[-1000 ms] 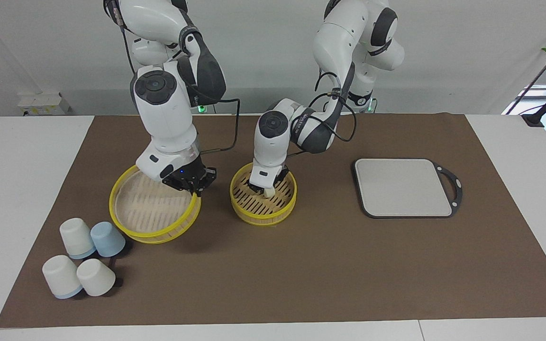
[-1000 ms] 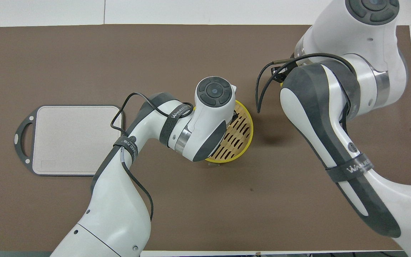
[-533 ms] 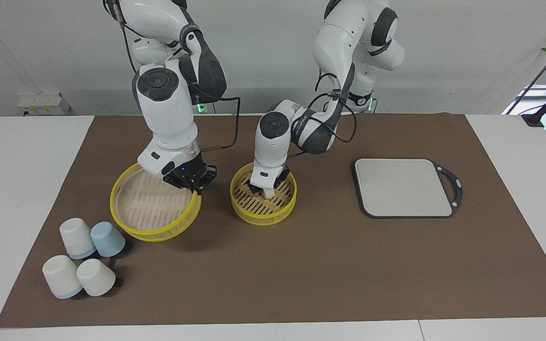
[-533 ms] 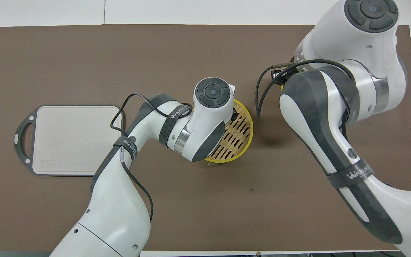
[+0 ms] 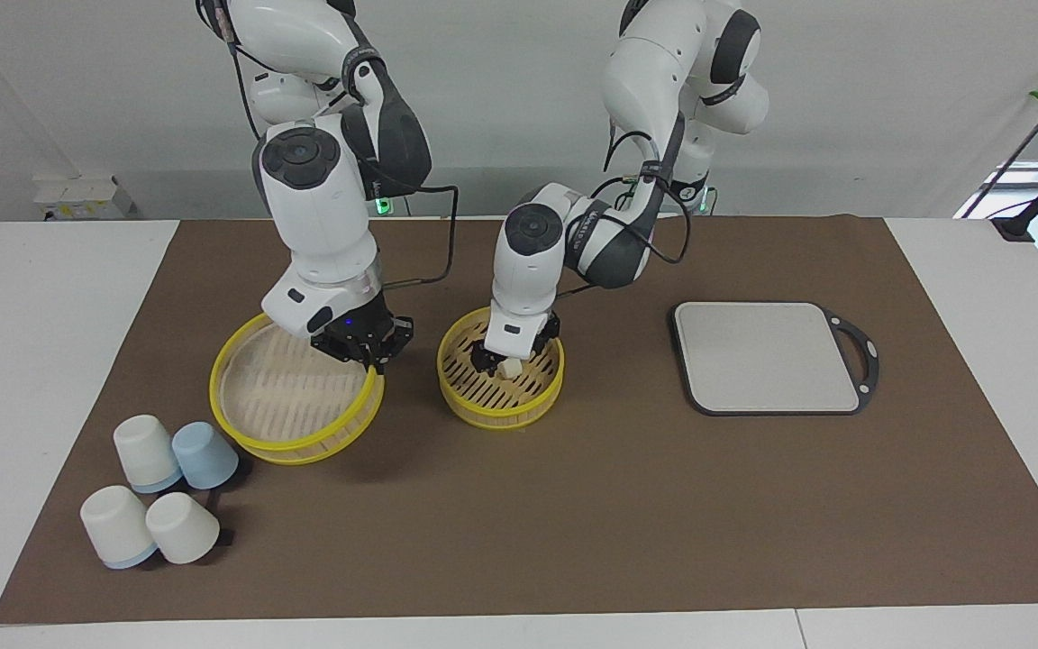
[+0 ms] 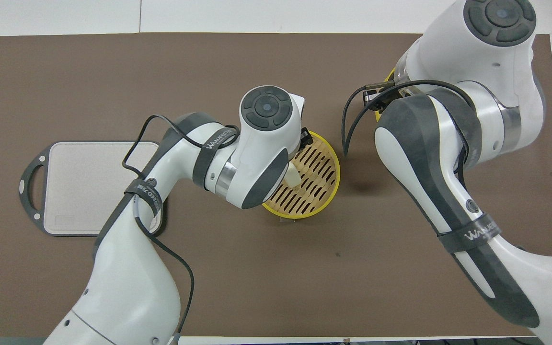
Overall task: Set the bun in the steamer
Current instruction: 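Carry the bun over the open steamer with the left gripper and lower it, then open the left gripper to release the bun and withdraw it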
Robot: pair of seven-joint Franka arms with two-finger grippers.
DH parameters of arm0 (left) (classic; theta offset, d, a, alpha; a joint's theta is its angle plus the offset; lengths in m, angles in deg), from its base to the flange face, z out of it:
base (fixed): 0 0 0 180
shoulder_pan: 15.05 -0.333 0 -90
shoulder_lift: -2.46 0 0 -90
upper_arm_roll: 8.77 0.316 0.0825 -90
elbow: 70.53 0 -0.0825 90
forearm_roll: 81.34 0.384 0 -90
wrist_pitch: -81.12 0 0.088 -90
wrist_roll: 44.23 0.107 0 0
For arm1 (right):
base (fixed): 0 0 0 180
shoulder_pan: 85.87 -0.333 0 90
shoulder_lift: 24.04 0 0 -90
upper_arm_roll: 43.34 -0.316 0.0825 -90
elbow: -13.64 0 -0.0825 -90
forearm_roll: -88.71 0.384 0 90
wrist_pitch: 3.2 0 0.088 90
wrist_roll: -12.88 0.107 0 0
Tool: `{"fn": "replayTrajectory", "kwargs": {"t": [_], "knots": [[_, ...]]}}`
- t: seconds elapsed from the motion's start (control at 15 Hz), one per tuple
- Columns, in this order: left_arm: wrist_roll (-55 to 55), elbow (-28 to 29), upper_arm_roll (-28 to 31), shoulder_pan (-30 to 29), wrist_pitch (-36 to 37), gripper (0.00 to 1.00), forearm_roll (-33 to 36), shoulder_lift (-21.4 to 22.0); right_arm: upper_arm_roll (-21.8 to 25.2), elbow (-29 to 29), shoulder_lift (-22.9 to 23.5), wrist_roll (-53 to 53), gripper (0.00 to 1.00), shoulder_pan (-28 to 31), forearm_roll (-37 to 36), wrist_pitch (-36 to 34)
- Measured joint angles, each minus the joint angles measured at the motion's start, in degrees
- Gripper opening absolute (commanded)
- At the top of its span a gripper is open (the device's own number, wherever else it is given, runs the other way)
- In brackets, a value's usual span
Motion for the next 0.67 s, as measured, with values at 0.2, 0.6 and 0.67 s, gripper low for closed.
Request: {"fn": "replayTrajectory", "kwargs": {"t": [0.2,0.6,0.67], "knots": [[5.0,0.1,0.3,-7.6,5.5,1.0,0.2,5.8,-0.1,-0.6,0.0,4.6,0.0,-3.0,-1.6,1.3],[32.1,0.4,0.5,-26.3,15.8,1.0,1.3,12.9,-0.1,-0.8,0.2,15.8,0.0,-11.2,-3.1,1.7],[36.1,0.5,0.5,-28.2,18.2,1.0,1.3,14.1,-0.1,-0.7,0.6,18.0,0.0,-12.4,-3.2,2.0]]}}
